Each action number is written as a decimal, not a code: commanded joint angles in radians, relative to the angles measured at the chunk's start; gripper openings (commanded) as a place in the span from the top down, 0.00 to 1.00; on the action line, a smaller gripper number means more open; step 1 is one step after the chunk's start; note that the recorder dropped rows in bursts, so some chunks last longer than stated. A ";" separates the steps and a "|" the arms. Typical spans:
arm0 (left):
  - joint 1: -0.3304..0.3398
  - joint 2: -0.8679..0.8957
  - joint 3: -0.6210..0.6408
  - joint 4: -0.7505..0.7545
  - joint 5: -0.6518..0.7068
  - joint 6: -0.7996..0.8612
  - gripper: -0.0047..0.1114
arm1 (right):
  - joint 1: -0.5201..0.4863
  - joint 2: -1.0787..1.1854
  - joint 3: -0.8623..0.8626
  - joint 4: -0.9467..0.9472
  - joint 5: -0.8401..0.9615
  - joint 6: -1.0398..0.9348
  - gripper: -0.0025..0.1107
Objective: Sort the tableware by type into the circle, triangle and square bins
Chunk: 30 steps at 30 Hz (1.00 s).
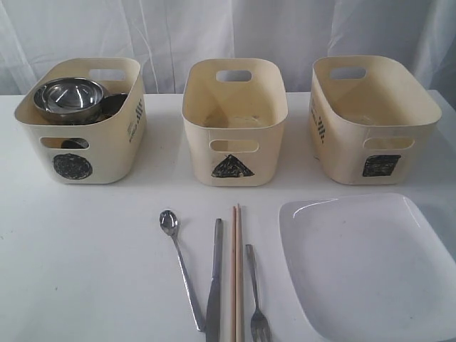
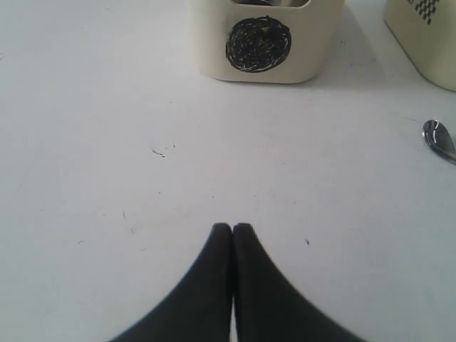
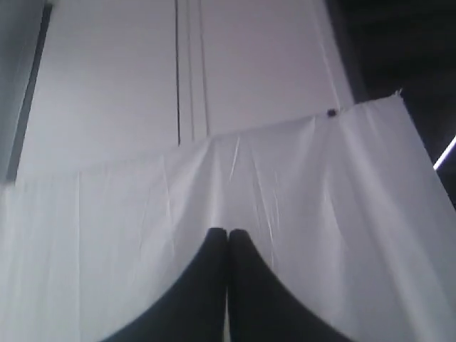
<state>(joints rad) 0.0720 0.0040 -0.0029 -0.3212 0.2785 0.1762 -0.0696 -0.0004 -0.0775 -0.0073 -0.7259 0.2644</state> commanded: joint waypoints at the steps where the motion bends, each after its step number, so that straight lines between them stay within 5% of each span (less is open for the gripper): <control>1: -0.004 -0.004 0.003 -0.007 -0.002 0.004 0.96 | 0.005 0.068 -0.148 0.084 -0.048 0.161 0.98; 4: -0.004 -0.004 0.003 -0.007 -0.002 0.004 0.96 | 0.005 0.169 -0.260 0.102 -0.046 0.300 0.98; 10: -0.004 -0.004 0.003 -0.007 -0.002 0.004 0.96 | 0.005 0.415 -0.389 0.297 -0.039 0.230 0.98; 21: -0.004 -0.004 0.003 0.019 -0.053 0.004 0.96 | 0.005 0.755 -0.411 0.287 0.057 0.237 0.98; 25: -0.004 -0.004 0.003 0.019 -0.053 0.004 0.96 | 0.005 0.840 -0.411 0.276 0.093 0.051 0.98; 30: -0.004 -0.004 0.003 0.021 -0.053 0.004 0.96 | 0.005 0.898 -0.449 0.276 0.501 -0.200 0.98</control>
<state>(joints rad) 0.0720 0.0040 -0.0029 -0.2958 0.2303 0.1779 -0.0696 0.8723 -0.4975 0.2825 -0.4905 0.1975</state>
